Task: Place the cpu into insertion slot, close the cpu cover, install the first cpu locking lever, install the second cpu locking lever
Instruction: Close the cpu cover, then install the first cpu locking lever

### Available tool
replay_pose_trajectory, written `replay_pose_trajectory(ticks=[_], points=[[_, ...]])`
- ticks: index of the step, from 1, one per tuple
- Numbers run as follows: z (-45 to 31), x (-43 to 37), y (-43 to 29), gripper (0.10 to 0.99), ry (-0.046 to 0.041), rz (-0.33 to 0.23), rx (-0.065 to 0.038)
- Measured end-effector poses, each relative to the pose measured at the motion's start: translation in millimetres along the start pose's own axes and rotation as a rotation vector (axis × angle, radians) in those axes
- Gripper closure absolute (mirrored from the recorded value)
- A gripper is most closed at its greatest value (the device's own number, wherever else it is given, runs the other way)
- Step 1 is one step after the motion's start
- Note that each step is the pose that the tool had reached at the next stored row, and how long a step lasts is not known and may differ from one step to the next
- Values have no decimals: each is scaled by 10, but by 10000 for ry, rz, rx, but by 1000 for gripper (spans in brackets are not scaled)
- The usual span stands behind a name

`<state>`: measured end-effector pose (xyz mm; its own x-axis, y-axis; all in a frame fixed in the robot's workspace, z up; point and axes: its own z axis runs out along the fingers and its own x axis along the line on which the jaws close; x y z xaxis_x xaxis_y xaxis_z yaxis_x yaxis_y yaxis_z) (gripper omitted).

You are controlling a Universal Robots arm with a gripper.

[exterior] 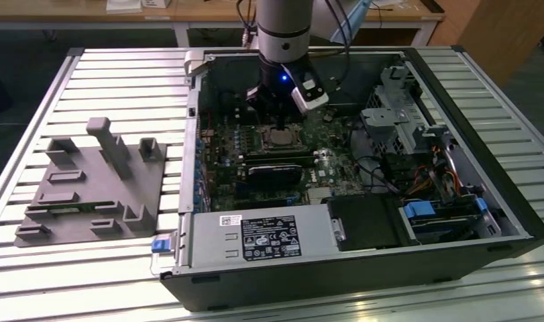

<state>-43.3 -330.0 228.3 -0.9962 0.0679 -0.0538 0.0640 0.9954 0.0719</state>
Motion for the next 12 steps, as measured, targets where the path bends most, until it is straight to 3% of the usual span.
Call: replay_pose_trajectory(ticks=[12], points=[[-23, -1, 2, 980, 0, 0, 0]])
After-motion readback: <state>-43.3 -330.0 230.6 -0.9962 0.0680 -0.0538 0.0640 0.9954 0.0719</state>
